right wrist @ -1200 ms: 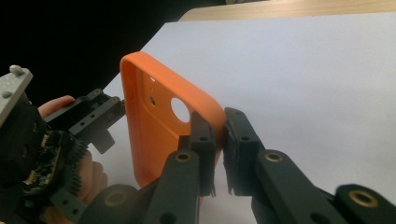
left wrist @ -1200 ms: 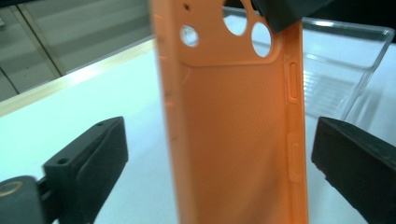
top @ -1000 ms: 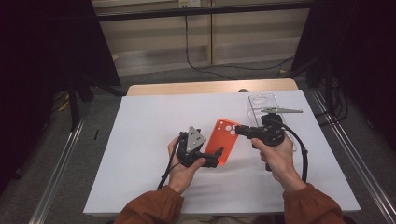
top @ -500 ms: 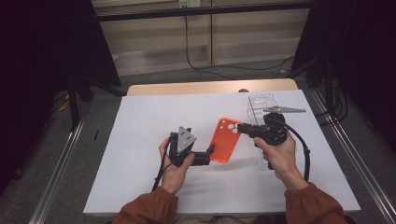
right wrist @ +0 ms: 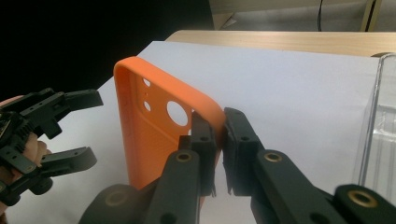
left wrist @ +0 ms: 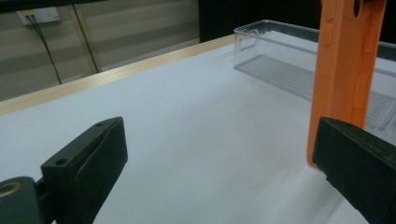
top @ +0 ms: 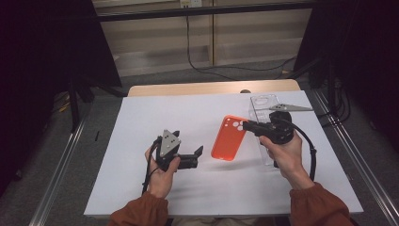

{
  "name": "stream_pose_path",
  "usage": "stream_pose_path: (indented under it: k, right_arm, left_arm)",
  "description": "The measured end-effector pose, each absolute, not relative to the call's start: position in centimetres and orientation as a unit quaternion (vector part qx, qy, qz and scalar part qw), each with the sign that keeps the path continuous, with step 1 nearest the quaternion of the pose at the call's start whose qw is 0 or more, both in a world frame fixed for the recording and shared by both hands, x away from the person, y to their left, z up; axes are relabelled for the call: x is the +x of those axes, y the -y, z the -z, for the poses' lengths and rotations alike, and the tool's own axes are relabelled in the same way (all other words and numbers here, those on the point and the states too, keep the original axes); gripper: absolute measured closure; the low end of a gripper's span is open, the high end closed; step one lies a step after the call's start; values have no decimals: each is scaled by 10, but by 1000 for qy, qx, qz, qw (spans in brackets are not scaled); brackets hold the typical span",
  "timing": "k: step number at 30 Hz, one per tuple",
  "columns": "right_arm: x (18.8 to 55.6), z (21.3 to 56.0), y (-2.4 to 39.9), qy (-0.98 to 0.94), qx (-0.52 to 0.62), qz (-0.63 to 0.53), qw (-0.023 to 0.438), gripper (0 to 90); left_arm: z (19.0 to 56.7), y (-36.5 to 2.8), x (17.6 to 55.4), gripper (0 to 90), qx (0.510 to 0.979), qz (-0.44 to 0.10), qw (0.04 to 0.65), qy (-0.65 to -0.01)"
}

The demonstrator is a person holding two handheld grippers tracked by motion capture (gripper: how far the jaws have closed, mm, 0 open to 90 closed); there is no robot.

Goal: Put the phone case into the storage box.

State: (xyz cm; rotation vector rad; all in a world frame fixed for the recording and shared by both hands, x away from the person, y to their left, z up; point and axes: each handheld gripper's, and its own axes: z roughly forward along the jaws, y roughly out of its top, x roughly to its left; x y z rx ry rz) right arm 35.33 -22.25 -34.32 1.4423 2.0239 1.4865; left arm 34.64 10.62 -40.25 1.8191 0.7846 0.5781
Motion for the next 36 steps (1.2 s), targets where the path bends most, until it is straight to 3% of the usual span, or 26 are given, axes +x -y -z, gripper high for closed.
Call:
stream_pose_path:
  k: [14, 36]
  right_arm:
    - [355, 333, 233, -693, 483, -512, 158, 833]
    - [363, 319, 251, -682, 481, -514, 196, 834]
  left_arm:
    - [401, -150, 339, 41, 717, -275, 546, -337]
    - [413, -208, 319, 19, 687, -284, 562, -363]
